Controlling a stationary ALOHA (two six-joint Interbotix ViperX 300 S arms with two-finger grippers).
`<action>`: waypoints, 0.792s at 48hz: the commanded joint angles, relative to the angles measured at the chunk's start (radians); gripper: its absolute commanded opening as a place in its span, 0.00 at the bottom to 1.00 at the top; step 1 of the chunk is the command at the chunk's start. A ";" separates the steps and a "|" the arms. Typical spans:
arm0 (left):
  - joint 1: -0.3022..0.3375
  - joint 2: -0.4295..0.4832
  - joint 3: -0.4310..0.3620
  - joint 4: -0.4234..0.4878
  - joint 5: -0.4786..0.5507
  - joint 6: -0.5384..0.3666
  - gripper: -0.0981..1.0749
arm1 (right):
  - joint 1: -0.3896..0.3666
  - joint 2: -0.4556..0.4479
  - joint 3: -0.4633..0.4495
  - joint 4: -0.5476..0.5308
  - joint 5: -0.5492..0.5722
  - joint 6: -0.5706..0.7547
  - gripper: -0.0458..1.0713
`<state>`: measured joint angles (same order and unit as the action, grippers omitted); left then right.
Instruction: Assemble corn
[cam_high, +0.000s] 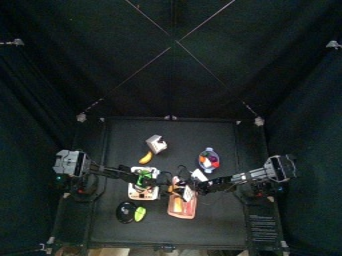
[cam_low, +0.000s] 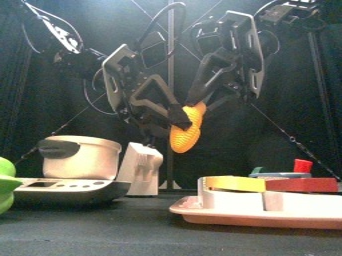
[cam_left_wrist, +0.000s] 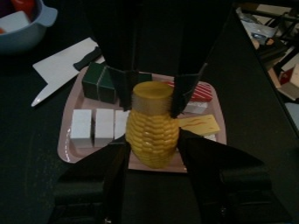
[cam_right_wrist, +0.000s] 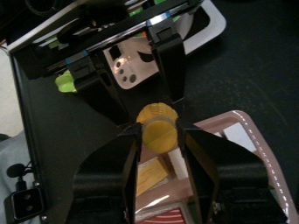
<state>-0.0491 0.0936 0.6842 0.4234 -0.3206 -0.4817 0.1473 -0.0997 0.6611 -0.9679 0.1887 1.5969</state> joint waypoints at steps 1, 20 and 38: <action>0.003 -0.031 -0.029 0.003 -0.011 0.002 0.73 | -0.005 -0.011 -0.015 0.009 -0.014 -0.003 0.61; 0.003 -0.028 -0.017 0.032 -0.011 0.003 0.73 | -0.005 -0.035 0.008 0.054 -0.011 -0.003 0.61; 0.002 -0.029 -0.023 0.112 -0.011 0.002 0.73 | -0.008 -0.029 0.014 0.112 -0.023 -0.003 0.61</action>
<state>-0.0460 0.0920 0.6842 0.5323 -0.3206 -0.4801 0.1457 -0.1150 0.6826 -0.8575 0.1687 1.5953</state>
